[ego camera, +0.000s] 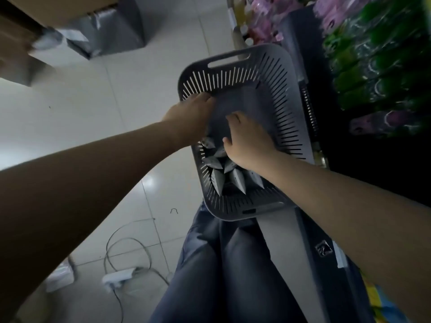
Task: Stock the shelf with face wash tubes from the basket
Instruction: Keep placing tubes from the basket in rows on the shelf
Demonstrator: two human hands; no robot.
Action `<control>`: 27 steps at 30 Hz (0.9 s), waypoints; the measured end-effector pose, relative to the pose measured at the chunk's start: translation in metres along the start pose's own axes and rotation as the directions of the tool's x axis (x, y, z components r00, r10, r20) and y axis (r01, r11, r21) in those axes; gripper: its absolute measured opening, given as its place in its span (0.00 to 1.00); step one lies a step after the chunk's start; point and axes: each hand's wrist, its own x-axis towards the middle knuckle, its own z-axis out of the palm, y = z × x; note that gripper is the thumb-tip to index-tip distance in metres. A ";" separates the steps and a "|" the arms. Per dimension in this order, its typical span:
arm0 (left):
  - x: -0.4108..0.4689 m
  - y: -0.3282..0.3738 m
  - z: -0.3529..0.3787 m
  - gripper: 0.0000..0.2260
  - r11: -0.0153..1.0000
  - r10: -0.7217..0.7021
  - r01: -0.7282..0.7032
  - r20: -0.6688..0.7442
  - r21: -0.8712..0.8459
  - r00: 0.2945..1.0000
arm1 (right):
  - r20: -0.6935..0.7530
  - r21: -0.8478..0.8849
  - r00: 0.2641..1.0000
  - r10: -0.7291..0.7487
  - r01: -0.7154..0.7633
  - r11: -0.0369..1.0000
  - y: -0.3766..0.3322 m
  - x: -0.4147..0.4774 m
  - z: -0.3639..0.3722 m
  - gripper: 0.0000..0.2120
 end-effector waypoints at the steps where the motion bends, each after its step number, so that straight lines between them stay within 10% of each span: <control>1: 0.005 -0.003 0.005 0.20 0.999 0.012 -0.013 0.029 0.031 1.000 | 0.015 0.016 1.000 -0.003 0.003 1.000 0.002 0.004 0.007 0.23; 11: 0.044 -0.023 0.037 0.16 0.949 0.090 -0.179 0.320 0.260 0.943 | 0.062 0.122 0.991 -0.122 0.113 0.986 -0.005 0.038 0.049 0.18; 27: 0.053 -0.015 0.046 0.13 0.919 0.074 -0.179 0.292 0.352 0.953 | 0.053 0.050 0.996 -0.073 0.070 0.996 0.003 0.051 0.074 0.11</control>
